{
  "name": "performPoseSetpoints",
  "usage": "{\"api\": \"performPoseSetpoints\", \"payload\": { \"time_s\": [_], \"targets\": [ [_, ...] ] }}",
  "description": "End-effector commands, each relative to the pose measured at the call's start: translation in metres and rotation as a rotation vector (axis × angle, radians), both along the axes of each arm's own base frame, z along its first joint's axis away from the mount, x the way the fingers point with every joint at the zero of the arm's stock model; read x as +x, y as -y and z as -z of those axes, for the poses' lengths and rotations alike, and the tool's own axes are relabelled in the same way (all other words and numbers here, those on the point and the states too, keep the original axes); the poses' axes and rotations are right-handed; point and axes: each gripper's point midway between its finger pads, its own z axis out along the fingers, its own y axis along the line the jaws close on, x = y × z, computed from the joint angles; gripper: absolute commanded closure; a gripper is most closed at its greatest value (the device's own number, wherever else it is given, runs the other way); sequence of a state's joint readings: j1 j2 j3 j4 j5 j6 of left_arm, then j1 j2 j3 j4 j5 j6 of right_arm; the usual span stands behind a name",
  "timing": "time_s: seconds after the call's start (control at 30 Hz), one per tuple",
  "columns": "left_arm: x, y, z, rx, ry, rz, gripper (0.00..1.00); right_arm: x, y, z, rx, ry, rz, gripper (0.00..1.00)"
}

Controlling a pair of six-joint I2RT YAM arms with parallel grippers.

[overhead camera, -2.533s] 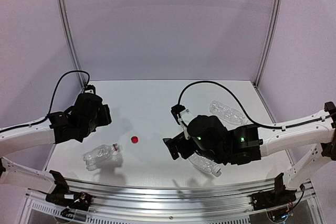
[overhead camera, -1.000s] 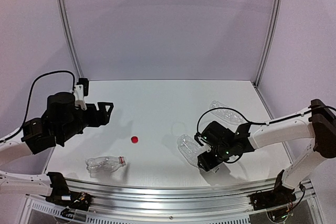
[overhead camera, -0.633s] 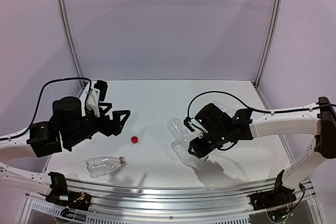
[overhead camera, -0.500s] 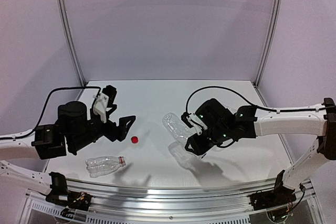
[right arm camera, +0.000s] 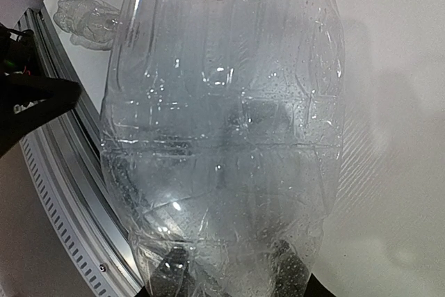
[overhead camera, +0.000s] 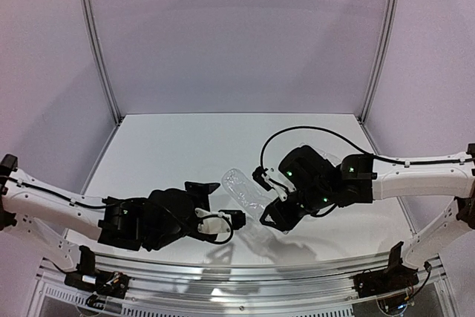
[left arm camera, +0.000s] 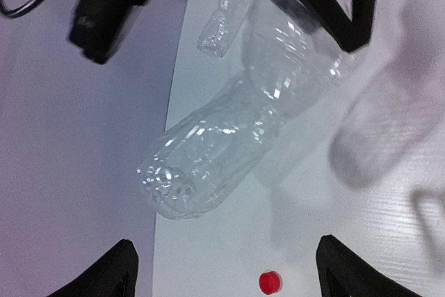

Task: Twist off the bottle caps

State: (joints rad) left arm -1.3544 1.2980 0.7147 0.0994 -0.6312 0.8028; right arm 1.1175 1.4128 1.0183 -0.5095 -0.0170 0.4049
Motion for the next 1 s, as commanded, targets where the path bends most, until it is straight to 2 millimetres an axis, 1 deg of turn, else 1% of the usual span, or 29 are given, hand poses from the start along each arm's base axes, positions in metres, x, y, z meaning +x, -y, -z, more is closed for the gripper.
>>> {"api": "performPoseSetpoints", "payload": {
  "time_s": [0.0, 0.1, 0.27, 0.43, 0.57, 0.77, 0.9, 0.97],
  "targets": [
    [0.007, 0.011, -0.007, 0.145, 0.136, 0.084, 0.13, -0.009, 0.003, -0.011, 0.032, 0.007, -0.025, 0.68],
    [0.009, 0.015, -0.012, 0.143, 0.134, 0.115, 0.13, -0.012, 0.003, -0.016, 0.045, 0.009, -0.038, 0.68],
    [0.009, 0.020, -0.016, 0.165, 0.155, 0.169, 0.13, -0.017, 0.002, -0.014, 0.045, -0.007, -0.058, 0.67],
    [0.022, 0.022, -0.017, 0.197, 0.201, 0.176, 0.14, -0.021, -0.002, -0.012, 0.033, -0.014, -0.079, 0.68],
    [0.027, 0.026, -0.016, 0.234, 0.219, 0.180, 0.14, -0.025, -0.004, -0.013, 0.035, -0.013, -0.095, 0.68],
    [0.032, 0.032, -0.019, 0.203, 0.223, 0.195, 0.14, -0.032, -0.008, -0.013, 0.039, -0.023, -0.134, 0.68],
    [0.036, 0.032, -0.018, 0.216, 0.225, 0.191, 0.25, -0.034, -0.009, -0.012, 0.045, -0.029, -0.146, 0.68],
    [0.037, 0.032, -0.016, 0.226, 0.226, 0.188, 0.33, -0.036, -0.010, -0.014, 0.053, -0.032, -0.156, 0.67]
  ]
}}
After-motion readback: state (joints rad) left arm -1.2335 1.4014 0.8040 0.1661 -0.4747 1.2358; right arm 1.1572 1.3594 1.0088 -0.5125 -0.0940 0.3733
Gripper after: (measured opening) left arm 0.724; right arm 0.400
